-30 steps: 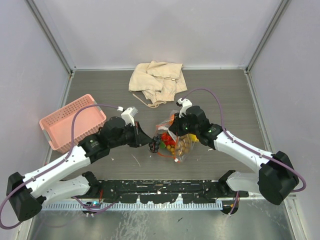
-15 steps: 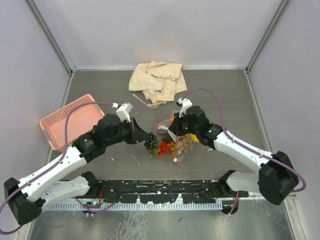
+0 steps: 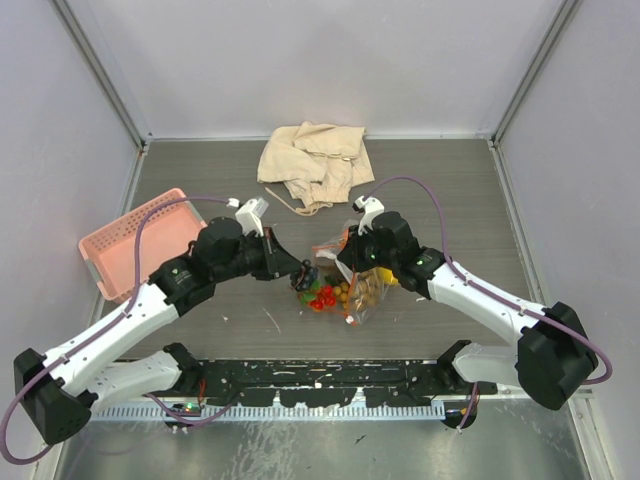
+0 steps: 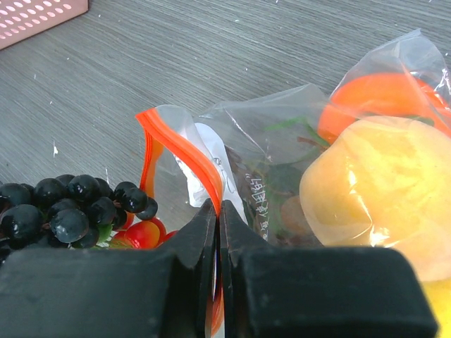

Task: Open the zip-top bag and remove the fake food
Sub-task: Pick up the fake fruit from the zipper food storage bag, then place the fake fruit in the bin, then pick up the fake fruit from the zipper food storage bag.

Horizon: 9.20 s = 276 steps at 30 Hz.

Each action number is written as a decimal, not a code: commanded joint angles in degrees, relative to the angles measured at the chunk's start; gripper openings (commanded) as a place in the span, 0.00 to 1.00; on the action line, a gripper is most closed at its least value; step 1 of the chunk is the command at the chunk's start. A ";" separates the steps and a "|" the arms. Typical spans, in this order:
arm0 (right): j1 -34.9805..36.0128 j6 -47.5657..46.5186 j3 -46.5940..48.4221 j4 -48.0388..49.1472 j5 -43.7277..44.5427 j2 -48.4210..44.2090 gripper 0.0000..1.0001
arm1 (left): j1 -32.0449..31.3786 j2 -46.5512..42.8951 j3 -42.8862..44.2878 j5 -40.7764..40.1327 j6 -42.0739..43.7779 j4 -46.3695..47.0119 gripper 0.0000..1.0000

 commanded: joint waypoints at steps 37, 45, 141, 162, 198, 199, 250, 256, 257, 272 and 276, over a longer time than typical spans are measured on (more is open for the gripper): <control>0.09 0.45 -0.58 3.33 -2.74 -3.30 0.14 | 6.11 16.44 -6.46 7.19 -15.71 37.94 0.00; 0.12 -1.51 -1.45 2.00 -2.43 -6.42 0.26 | 6.21 22.49 -8.48 6.36 -20.05 45.36 0.00; 32.49 11.99 -15.36 34.36 57.58 5.82 0.01 | 10.17 25.30 -9.57 9.25 -24.88 50.80 0.00; 31.96 13.50 -18.84 27.19 58.86 -2.62 0.01 | 17.01 10.58 -9.45 10.44 -18.81 37.47 0.00; 31.30 15.01 -19.10 24.24 59.15 -4.20 0.01 | 64.53 -0.79 -1.87 24.45 -9.60 14.98 0.00; 31.26 15.10 -19.14 24.20 59.09 -4.29 0.01 | 65.16 -0.88 -1.99 24.17 -9.70 15.00 0.00; 30.64 16.11 -19.48 23.46 57.49 -6.26 0.01 | 68.43 -1.08 0.66 -1.92 -9.30 -4.97 0.98; 30.57 15.42 -19.42 22.51 57.56 -8.19 0.01 | 63.04 -3.22 -2.04 13.23 -5.24 5.35 0.98; 30.56 15.31 -19.52 22.49 57.65 -8.57 0.01 | 61.07 -3.26 -3.01 15.87 -5.25 7.27 0.98; 29.49 13.16 -18.34 19.99 56.16 -12.65 0.01 | 27.84 -11.59 -21.34 17.08 -4.82 35.85 0.96; 28.84 12.34 -17.56 19.48 54.64 -13.10 0.01 | 18.97 -10.45 -25.20 12.00 -3.71 41.44 0.95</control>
